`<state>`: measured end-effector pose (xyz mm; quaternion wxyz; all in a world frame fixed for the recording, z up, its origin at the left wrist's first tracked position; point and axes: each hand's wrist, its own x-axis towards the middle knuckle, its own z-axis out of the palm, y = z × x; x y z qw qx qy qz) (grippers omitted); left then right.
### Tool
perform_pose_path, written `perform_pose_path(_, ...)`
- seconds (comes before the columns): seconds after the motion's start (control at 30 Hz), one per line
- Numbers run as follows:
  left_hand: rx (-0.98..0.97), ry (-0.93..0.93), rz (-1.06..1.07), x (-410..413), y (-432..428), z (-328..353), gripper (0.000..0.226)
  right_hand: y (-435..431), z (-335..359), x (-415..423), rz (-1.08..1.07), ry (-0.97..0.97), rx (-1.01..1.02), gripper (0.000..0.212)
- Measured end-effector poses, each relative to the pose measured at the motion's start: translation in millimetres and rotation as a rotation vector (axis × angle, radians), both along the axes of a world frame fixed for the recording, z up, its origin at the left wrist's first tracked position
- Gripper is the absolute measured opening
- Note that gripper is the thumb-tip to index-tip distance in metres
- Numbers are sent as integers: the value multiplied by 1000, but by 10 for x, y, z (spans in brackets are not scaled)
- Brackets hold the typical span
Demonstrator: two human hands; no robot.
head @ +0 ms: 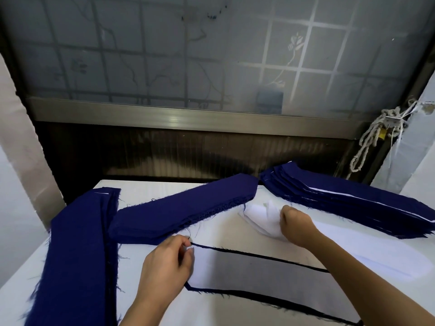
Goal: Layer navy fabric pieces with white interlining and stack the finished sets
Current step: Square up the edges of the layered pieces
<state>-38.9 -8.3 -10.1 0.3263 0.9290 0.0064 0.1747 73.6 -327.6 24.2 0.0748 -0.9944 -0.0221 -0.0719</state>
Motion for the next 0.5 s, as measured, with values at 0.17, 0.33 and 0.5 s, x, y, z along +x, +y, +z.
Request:
perform_pose_path(0.17, -21, -9, -31, -6, -11, 13, 11, -71, 57, -243, -18, 9, 288, 22)
perform_pose_path(0.33, -65, 1, -38, -23, -2, 17, 19, -23, 145, -410, 105, -98, 310, 15)
perform_pose_path(0.5, -83, 4, -24, -48, -3, 32, 17, -8, 61, -239, 88, -48, 256, 13)
